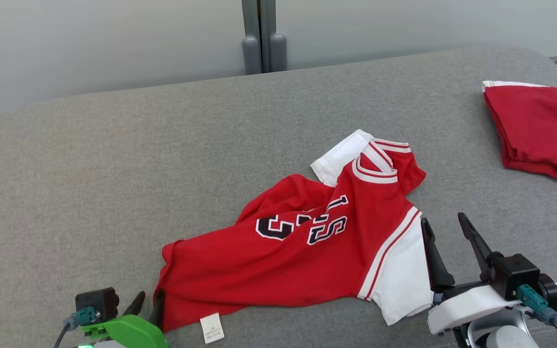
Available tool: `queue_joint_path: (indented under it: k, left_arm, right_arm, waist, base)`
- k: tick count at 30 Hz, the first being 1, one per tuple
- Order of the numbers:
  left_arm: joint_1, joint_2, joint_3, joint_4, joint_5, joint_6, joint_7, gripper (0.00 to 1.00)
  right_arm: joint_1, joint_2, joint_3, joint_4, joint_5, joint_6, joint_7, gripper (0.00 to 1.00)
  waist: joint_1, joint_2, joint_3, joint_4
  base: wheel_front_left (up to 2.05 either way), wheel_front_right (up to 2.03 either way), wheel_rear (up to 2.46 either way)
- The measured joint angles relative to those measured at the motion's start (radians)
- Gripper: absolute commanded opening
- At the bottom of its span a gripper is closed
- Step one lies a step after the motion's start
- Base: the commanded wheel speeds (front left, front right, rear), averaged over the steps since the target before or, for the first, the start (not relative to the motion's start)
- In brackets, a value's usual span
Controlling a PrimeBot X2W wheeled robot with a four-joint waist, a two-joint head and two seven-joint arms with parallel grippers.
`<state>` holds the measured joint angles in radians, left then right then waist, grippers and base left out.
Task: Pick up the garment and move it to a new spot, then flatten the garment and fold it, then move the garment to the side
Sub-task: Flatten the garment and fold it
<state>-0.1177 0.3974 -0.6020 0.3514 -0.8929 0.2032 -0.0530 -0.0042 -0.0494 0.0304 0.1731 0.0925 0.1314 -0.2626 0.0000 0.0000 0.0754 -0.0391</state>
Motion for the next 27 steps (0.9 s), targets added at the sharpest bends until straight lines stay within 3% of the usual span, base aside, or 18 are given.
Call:
queue_joint_path:
  k: [3, 11, 17, 21, 27]
  left_arm:
    - [0.025, 0.022, 0.002, -0.042, 0.024, 0.012, -0.041, 1.0]
    - [0.134, 0.061, 0.014, -0.227, 0.153, 0.11, -0.187, 1.0]
    - [0.198, 0.022, 0.089, -0.304, 0.253, 0.158, -0.207, 1.0]
    - [0.237, -0.033, 0.173, -0.335, 0.354, 0.125, -0.209, 1.0]
    - [0.328, -0.125, 0.323, -0.313, 0.472, 0.0, -0.209, 1.0]
  right_arm:
    - [0.001, 0.0, -0.009, -0.005, -0.006, 0.0, 0.0, 1.0]
    - [0.033, -0.001, -0.023, -0.017, -0.052, 0.0, 0.0, 1.0]
    - [0.046, -0.004, -0.027, -0.018, -0.063, 0.0, 0.0, 1.0]
    - [0.06, -0.004, -0.029, -0.018, -0.063, 0.0, 0.0, 1.0]
    - [0.065, -0.003, -0.023, -0.005, -0.058, 0.0, 0.0, 1.0]
  waist:
    - [0.0, 0.0, -0.011, -0.005]
    - [0.0, 0.0, -0.06, -0.003]
    - [0.0, 0.0, -0.093, 0.016]
    - [0.0, 0.0, -0.111, 0.031]
    - [0.0, 0.0, -0.136, 0.046]
  base:
    - [0.0, 0.0, 0.0]
    - [0.0, 0.0, 0.0]
    - [0.0, 0.0, 0.0]
    - [0.0, 0.0, 0.0]
    - [0.0, 0.0, 0.0]
